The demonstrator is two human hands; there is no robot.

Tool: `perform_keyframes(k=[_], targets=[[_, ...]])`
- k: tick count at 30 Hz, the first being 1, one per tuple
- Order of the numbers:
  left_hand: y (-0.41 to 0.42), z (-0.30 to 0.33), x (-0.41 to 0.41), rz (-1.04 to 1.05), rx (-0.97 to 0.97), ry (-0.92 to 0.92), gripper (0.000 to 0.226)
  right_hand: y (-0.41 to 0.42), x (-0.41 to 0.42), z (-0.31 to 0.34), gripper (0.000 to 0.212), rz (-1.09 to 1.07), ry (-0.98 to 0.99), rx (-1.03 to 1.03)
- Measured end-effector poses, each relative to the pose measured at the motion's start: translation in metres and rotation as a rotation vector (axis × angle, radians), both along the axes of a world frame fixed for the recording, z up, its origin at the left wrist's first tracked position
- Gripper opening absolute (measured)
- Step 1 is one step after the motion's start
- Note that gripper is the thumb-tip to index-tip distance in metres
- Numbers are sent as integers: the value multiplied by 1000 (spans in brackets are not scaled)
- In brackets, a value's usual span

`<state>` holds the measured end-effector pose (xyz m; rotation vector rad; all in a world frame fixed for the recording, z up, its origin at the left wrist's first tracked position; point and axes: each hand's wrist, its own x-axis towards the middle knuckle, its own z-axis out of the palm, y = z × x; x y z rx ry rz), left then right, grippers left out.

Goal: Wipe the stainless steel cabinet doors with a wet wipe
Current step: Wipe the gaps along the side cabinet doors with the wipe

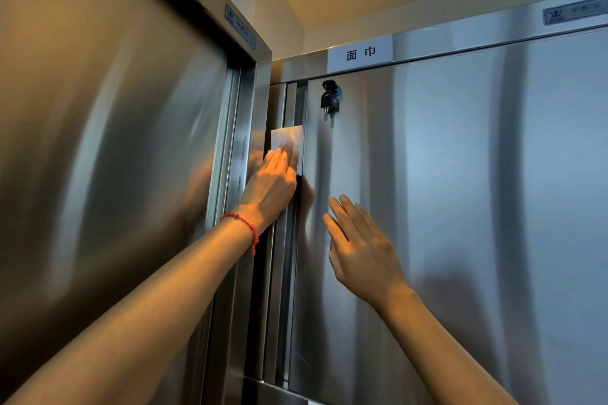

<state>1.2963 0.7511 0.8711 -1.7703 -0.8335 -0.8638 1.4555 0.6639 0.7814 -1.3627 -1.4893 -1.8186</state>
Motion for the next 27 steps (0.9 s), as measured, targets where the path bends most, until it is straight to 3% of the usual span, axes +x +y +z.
perform_keyframes(k=[27], targets=[[-2, 18, 2, 15, 39, -15, 48, -1, -2, 0, 48, -9, -2, -22]])
